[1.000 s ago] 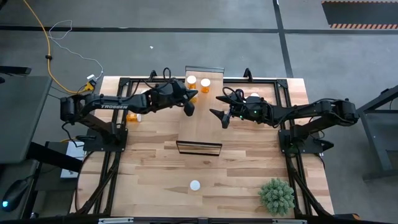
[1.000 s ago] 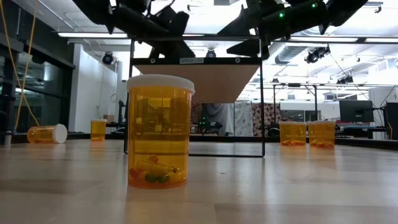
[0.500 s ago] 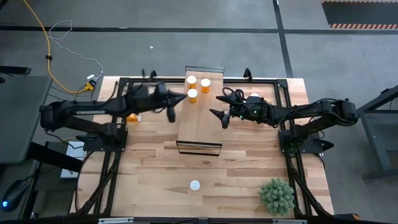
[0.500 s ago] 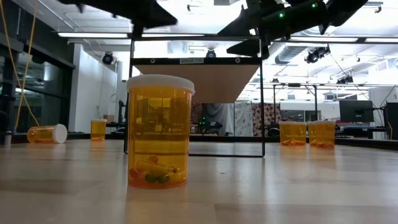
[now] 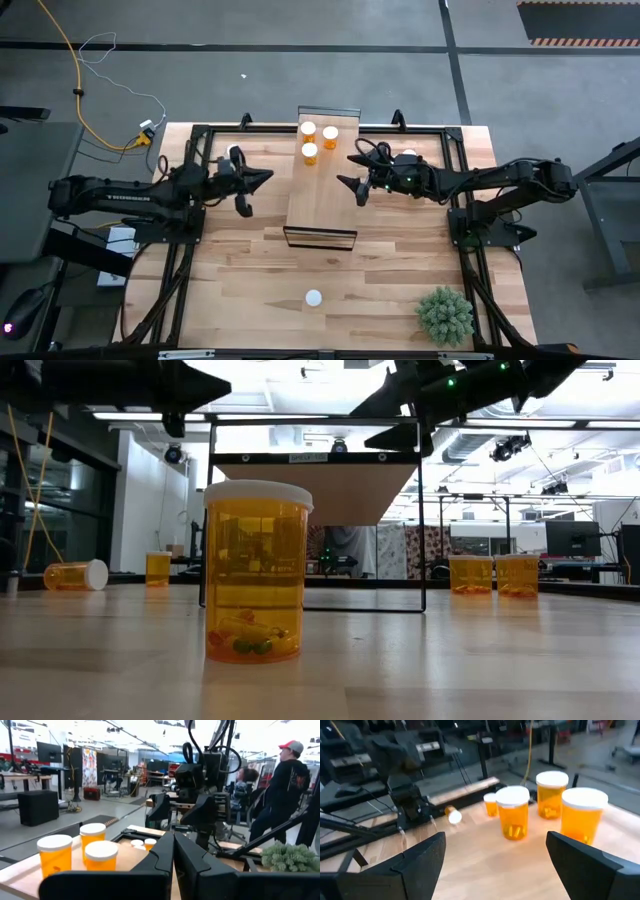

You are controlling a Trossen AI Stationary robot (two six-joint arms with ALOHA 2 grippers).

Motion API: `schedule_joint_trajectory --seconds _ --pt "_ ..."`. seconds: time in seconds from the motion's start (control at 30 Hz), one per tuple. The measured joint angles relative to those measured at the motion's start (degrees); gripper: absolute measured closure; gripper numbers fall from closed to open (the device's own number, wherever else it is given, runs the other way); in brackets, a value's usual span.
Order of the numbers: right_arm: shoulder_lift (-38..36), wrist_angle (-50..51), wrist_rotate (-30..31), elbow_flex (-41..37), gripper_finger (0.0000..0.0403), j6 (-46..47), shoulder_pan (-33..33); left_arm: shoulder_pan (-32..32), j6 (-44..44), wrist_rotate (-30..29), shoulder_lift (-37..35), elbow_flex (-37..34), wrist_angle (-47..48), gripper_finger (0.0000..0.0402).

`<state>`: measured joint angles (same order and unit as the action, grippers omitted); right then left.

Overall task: Pick and place medicine bottles onto shelf by color
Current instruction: Put the orange pill bottle on the shelf

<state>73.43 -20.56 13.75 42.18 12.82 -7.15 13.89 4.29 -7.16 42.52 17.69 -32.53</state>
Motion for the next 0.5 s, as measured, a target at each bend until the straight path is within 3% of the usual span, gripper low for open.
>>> schedule_joint_trajectory --seconds 0.1,0.3,0.4,0.5 --pt "-1.0 16.2 4.0 6.4 0.0066 3.2 -0.2 0.0 0.0 0.0 -0.4 0.0 0.0 0.0401" --pt "-0.7 60.5 13.2 19.7 0.0066 15.9 -0.2 0.0 0.0 0.0 -0.4 0.0 0.6 0.0401" --pt "-0.7 72.9 15.1 19.7 0.0066 24.8 -0.2 0.0 0.0 0.0 -0.4 0.0 0.7 0.0401" --pt "-0.7 79.2 16.6 16.4 0.0066 32.1 -0.4 0.0 0.0 0.0 -0.4 0.0 0.7 0.0401"
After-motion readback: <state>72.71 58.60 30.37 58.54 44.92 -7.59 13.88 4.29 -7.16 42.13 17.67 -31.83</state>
